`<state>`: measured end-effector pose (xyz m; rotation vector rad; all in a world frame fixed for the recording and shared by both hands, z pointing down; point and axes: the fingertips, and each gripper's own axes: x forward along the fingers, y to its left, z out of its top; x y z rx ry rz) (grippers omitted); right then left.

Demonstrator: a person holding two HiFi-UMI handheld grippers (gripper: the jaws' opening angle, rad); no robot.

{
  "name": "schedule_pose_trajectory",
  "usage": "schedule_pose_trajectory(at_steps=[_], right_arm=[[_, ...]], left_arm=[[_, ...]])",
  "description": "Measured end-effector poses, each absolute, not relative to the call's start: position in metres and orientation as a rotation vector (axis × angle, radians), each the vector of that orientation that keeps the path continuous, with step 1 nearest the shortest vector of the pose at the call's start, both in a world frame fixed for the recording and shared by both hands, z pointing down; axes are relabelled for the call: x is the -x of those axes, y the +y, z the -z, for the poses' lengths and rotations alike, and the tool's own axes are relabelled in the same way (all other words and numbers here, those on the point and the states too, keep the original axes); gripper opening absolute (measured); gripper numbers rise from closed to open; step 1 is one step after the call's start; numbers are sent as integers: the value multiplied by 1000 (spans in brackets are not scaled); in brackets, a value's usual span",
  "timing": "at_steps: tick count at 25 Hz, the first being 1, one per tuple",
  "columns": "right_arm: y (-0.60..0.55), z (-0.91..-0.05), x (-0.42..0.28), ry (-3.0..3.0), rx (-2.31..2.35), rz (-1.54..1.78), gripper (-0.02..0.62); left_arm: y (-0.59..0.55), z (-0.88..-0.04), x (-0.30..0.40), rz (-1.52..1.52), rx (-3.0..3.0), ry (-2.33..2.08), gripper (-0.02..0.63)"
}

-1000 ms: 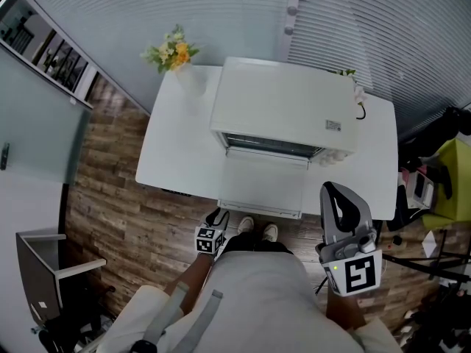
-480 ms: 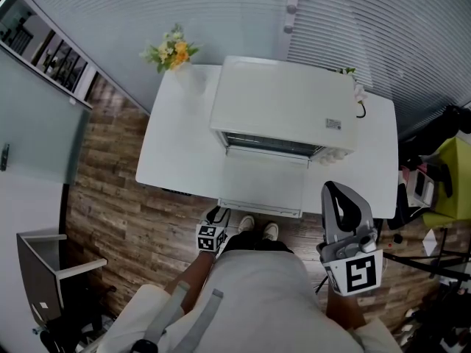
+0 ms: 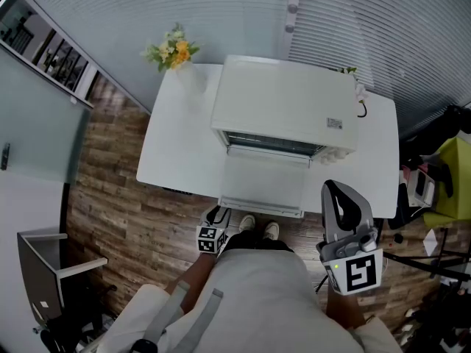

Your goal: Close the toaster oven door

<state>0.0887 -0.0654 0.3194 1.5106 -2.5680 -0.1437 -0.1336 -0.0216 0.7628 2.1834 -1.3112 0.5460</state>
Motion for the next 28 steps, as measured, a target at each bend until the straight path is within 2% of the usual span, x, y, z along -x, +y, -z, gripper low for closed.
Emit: schedule_pose_trajectory(at_steps=[25,28], right_arm=[[-66,-318,-84,-2581,-1505,147,5],[-65,-318,-85,-2580,-1506,149,5]], left_arm=[[-43,-702,129,-477,-2349,-1445,143],[-46,-698,125,-471,-2383,-1448,114]])
